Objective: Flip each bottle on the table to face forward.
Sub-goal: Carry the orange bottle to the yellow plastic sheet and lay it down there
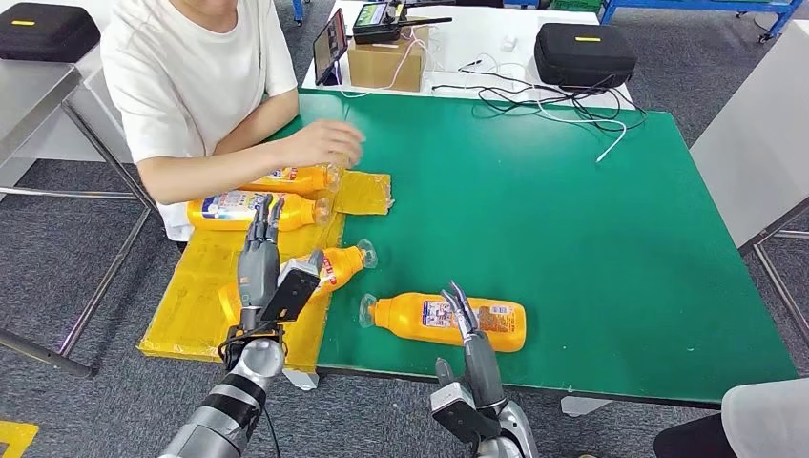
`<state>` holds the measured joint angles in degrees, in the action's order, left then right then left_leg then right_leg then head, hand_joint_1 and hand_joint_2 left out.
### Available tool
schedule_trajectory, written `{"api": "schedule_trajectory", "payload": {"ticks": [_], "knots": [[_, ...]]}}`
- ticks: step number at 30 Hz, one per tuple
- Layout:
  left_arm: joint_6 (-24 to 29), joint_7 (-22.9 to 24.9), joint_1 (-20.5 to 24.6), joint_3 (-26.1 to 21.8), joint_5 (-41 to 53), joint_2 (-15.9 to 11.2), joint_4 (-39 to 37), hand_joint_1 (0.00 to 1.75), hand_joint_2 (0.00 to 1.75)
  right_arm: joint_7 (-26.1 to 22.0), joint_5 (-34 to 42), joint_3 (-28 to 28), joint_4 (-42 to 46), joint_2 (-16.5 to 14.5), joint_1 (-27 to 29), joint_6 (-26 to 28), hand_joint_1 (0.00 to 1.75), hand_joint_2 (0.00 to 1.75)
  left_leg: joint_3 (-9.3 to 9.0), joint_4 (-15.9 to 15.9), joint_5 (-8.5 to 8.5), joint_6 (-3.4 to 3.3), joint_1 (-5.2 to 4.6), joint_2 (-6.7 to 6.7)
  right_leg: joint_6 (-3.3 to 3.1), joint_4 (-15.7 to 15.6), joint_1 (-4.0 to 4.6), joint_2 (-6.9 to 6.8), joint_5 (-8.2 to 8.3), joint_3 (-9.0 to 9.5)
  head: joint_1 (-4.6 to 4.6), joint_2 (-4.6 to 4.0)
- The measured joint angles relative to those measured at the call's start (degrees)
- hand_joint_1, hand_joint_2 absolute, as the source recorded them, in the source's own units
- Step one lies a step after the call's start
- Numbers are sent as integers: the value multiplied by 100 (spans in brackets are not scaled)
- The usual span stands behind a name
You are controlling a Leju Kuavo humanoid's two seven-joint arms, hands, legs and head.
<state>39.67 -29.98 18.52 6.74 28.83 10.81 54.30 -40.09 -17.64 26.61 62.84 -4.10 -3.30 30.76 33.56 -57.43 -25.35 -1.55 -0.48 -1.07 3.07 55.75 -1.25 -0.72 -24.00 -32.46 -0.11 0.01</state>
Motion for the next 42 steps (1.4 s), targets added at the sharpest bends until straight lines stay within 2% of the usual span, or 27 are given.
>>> {"api": "schedule_trajectory", "payload": {"ticks": [4, 6, 10, 12, 14, 17, 20, 22, 25, 32, 37, 41, 42], "knots": [[-6, -181, -111, 104, -402, 56, 649, 0, 0, 0, -97, 180, -6, 44, -47, 147, 0, 0, 10, 1, 0, 0, 2, 6, 0, 1, 3, 4, 0, -11, 0, 0], [-49, -222, -187, 172, -661, 60, 972, 0, 0, 0, -443, 244, -28, 77, -66, 380, 0, 0, 14, 1, 0, 1, 2, 7, 0, 1, 3, 6, 0, -14, 1, 0], [4, -363, -306, 252, -833, 49, 1487, 0, 0, -1, -2111, 204, -149, 124, -127, 838, 0, 175, 18, 1, 0, 1, 2, 8, 0, 0, 3, 6, 0, -18, 0, 0], [-15, -371, -358, 261, -1077, 33, 1675, 0, 0, 26, -2613, 127, -206, 127, -141, 867, 0, 175, 19, 1, -1, 1, 2, 7, 0, 0, 3, 6, 0, -18, 1, -1], [-34, -383, -464, 256, -1509, 10, 1893, 0, 0, 282, -3331, -18, -248, 131, -165, 878, 0, 175, 21, 2, -1, 1, 2, 12, 0, 1, 3, 9, 0, -18, 1, -1], [-19, -420, -780, 195, -1906, -40, 2338, 0, 0, 1255, -4699, -236, -303, 240, -278, 884, 0, 175, 21, 1, -2, 2, 2, 19, 0, 0, 2, 17, 0, -21, 0, 1], [23, -440, -1173, 7, -1897, -68, 2747, 0, 0, 2186, -5326, -321, -353, 485, -476, 880, 0, 175, 22, 1, -2, 1, 0, 19, 0, 0, 0, 18, 0, -23, 1, 0], [42, -442, -1395, -170, -1866, -71, 2919, 0, 0, 2610, -5509, -345, -369, 640, -593, 843, 0, 175, 22, 0, -3, 0, 0, 20, 0, -1, 0, 19, 0, -25, 1, 0], [16, -439, -1634, -333, -1869, -67, 3120, 0, 0, 2956, -5665, -350, -369, 773, -685, 702, 0, 175, 23, 0, -3, 0, 0, 18, 0, -1, 0, 19, 0, -27, 1, 1], [-59, -357, -1885, -415, -1833, 0, 3414, 0, 0, 3360, -5784, -296, -363, 822, -730, 383, 0, 175, 26, 1, -3, 1, 3, 18, 0, 0, 4, 19, 0, -29, 0, 1], [-38, -216, -1920, -422, -1749, 25, 3424, 0, 0, 3532, -5474, -244, -374, 822, -806, -164, 0, 175, 25, 1, -3, 1, 2, 20, -1, 0, 3, 19, 0, -29, 1, 0], [-42, -96, -1940, -438, -1672, 25, 3424, 0, 175, 3784, -5329, -202, -425, 821, -925, -726, 0, 175, 21, 1, -3, 1, 2, 24, -1, -1, 3, 21, 1, -27, 1, 0], [-47, -67, -1951, -448, -1643, 26, 3425, 0, 175, 3903, -5340, -186, -439, 819, -957, -863, 0, 175, 18, 1, -3, 1, 2, 27, -2, -1, 4, 23, 1, -25, 1, 0]]}}
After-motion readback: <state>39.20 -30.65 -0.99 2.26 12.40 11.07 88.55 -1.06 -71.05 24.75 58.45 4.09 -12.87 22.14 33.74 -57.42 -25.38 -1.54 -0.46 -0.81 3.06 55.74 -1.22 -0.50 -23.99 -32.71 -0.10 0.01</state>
